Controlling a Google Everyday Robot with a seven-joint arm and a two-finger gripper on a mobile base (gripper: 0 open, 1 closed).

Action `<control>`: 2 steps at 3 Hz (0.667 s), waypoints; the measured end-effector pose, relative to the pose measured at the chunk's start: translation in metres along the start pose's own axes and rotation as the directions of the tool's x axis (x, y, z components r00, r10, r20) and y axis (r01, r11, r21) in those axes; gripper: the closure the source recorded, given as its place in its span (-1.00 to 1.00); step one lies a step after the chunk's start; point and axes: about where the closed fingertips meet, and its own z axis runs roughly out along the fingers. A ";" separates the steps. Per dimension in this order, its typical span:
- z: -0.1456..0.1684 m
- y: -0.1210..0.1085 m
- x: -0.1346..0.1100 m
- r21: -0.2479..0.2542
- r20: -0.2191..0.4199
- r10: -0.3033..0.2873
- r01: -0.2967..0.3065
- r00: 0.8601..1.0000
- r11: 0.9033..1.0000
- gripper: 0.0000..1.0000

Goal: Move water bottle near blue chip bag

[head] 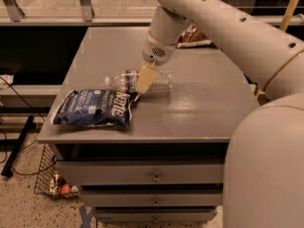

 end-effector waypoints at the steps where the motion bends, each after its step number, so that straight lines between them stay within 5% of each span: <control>1: 0.000 0.000 0.000 0.000 0.000 0.000 0.000 1.000 1.000 0.19; 2: 0.002 -0.001 -0.001 0.000 0.001 -0.001 0.001 1.000 1.000 -0.43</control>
Offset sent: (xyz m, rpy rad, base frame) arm 0.0000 0.0000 0.0001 0.0000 0.0000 0.0000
